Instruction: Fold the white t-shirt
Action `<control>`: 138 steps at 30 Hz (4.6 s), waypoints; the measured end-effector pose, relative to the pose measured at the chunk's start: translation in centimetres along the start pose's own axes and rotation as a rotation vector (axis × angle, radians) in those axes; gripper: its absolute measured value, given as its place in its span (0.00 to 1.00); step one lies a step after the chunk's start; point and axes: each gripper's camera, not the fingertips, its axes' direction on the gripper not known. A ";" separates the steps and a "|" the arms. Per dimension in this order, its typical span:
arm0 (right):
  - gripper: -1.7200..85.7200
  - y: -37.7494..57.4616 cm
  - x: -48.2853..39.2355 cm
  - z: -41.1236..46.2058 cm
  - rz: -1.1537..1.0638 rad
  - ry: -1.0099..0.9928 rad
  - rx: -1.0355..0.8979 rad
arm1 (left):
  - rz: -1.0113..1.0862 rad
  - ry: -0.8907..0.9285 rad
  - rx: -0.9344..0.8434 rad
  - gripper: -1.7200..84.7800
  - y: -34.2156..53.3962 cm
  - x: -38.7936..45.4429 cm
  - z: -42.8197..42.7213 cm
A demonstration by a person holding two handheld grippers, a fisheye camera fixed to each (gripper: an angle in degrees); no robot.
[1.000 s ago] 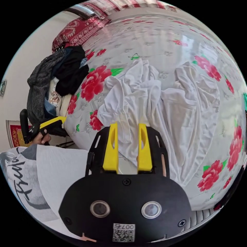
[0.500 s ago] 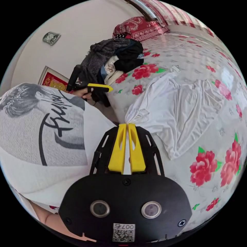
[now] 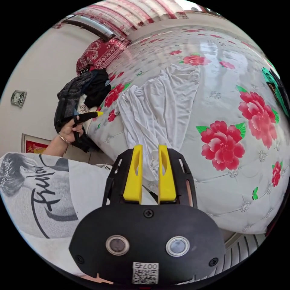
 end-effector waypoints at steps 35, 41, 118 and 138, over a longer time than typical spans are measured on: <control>0.04 18.4 4.7 -5.4 0.093 0.213 -0.014 | -0.018 -0.274 -0.006 0.10 17.7 6.5 1.1; 0.05 20.9 5.3 -6.4 0.114 0.197 0.011 | -0.033 -0.302 0.020 0.11 19.8 7.6 0.8; 0.03 -9.3 -15.7 15.7 -0.814 0.243 -0.323 | -0.251 -0.165 0.074 0.08 18.3 -2.9 -3.8; 0.06 -23.6 -11.7 12.0 -0.519 0.183 -0.228 | -0.222 0.221 -0.193 0.10 10.2 -2.3 4.9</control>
